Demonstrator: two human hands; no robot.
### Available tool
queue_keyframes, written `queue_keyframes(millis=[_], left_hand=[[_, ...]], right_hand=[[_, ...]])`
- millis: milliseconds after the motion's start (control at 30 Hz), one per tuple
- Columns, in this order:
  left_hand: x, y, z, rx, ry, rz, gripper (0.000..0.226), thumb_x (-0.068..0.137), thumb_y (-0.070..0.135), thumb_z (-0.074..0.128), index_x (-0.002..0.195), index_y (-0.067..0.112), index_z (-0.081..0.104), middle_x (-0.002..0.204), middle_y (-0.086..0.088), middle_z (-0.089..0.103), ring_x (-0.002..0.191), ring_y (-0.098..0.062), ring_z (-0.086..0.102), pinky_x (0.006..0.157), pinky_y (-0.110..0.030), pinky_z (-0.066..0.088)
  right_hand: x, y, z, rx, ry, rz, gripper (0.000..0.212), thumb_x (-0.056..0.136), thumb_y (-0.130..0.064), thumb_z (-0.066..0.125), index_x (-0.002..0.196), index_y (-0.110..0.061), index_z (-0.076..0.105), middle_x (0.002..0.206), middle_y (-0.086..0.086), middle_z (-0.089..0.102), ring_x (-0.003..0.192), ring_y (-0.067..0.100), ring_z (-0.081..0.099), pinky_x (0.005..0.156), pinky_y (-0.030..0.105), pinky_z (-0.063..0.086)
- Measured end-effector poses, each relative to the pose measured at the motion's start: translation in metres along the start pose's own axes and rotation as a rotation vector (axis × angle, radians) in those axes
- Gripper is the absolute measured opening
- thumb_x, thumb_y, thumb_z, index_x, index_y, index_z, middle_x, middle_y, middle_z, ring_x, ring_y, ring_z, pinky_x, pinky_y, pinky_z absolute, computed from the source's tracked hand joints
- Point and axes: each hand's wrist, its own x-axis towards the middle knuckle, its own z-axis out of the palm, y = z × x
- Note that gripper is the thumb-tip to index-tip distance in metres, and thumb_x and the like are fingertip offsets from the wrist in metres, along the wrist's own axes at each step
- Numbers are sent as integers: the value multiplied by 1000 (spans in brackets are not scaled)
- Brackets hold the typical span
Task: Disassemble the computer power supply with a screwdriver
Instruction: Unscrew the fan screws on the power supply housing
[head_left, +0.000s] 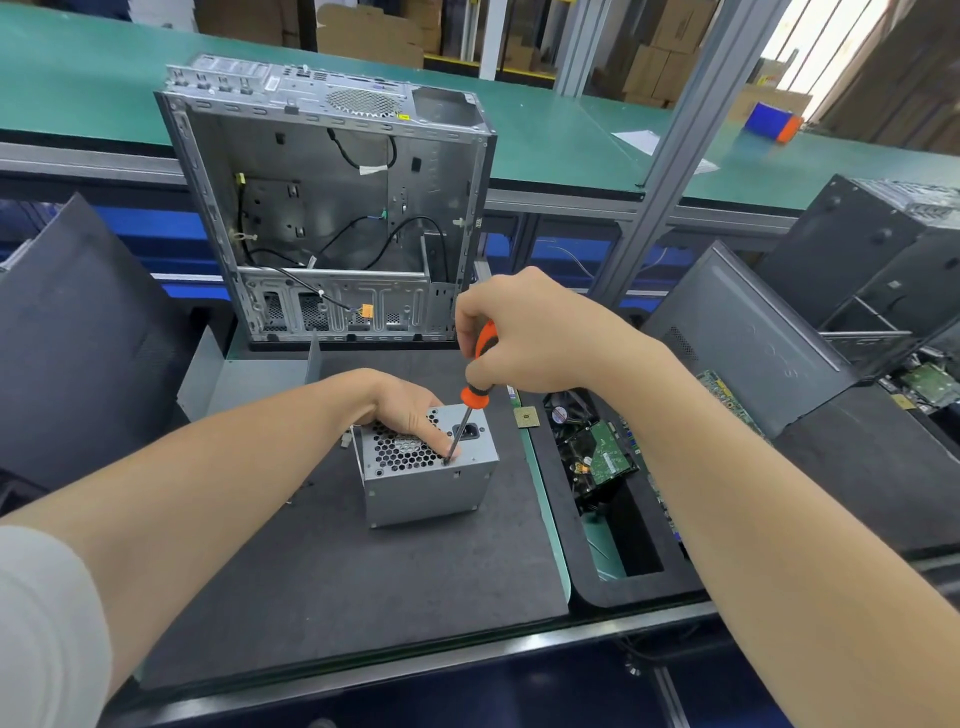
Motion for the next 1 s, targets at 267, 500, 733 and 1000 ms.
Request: queue_keyframes(millis=[267,500,733,1000], left_hand=[[2,-3,-1,-14,-20,-11,49,86,39,84,126,15,69,117,-13,77,88,-24,77,68,-35,62],[2,-3,0,-5,14,1,73,76,47,90,136,18,61,133,-5,69,121,-30,68,105,-52,55],[4,-4,0,3,27,5,74,80,47,89,142,22,58,141,-8,65,130,-32,62,111,-55,50],[3,-3,0,33,49,-3,90,70,57,92,145,26,55,147,-3,61,135,-29,58,114,-52,47]], right_hand=[[0,3,4,-17,35,-17,16,78,-26,77,91,-19,69,88,-11,58,80,13,58,54,24,36],[0,-1,8,-110,35,-92,25,84,-36,76,94,-19,60,82,-9,55,80,15,58,60,31,46],[3,-4,8,-108,27,-155,19,89,-33,75,94,-19,63,78,-14,56,82,15,59,65,33,50],[-3,-7,0,-32,-77,-257,35,76,-1,70,102,-24,67,90,-10,68,86,12,65,75,35,57]])
